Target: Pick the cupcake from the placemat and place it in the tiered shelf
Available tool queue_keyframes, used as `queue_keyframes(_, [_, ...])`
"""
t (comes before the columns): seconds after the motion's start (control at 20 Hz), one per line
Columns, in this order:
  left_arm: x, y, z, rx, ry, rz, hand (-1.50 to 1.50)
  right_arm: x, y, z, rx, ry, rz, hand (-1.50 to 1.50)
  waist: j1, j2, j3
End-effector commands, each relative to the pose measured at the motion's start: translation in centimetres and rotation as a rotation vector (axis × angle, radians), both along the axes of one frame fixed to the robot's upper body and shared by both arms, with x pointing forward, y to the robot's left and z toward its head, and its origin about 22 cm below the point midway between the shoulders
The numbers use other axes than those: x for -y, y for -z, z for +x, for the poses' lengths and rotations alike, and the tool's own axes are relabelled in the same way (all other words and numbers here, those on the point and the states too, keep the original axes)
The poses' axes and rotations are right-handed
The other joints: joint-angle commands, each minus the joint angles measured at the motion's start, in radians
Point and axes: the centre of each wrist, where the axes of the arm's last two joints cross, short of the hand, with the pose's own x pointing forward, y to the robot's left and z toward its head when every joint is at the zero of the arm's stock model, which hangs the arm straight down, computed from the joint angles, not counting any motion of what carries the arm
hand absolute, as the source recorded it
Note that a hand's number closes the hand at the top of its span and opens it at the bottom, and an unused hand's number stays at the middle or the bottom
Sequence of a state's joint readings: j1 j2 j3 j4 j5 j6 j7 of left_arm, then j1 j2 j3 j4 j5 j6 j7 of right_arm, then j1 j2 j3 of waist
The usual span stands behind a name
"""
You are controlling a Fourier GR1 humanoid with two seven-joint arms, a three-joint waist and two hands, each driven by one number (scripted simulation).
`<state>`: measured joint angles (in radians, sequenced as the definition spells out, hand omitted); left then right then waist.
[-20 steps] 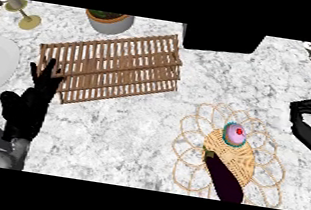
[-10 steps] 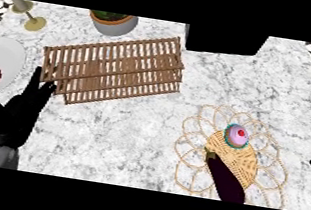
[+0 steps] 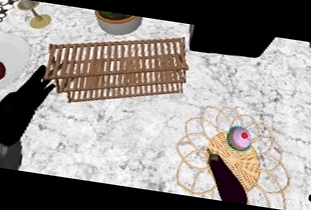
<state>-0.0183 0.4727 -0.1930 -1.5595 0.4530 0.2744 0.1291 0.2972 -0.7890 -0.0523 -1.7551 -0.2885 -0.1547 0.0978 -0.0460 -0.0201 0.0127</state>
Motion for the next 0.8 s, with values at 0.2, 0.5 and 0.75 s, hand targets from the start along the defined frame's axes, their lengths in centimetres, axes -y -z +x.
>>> queue_keyframes(0.2, [-0.5, 3.0, -0.4, -0.236, -0.009, -0.001, 0.00, -4.3, -5.6, 1.0, -0.165, 0.074, -0.107, -1.50, 0.035, 0.026, -0.019])
queue_keyframes(0.5, [1.1, 4.7, 1.4, -0.236, 0.024, -0.003, 0.00, -8.2, -7.1, 3.8, -0.267, 0.214, -0.203, -1.50, 0.072, 0.032, -0.017])
queue_keyframes(0.75, [1.6, 4.8, 1.3, -0.253, 0.035, -0.016, 0.00, -11.2, -5.1, 5.9, -0.380, 0.206, -0.229, -1.50, 0.071, 0.025, -0.014])
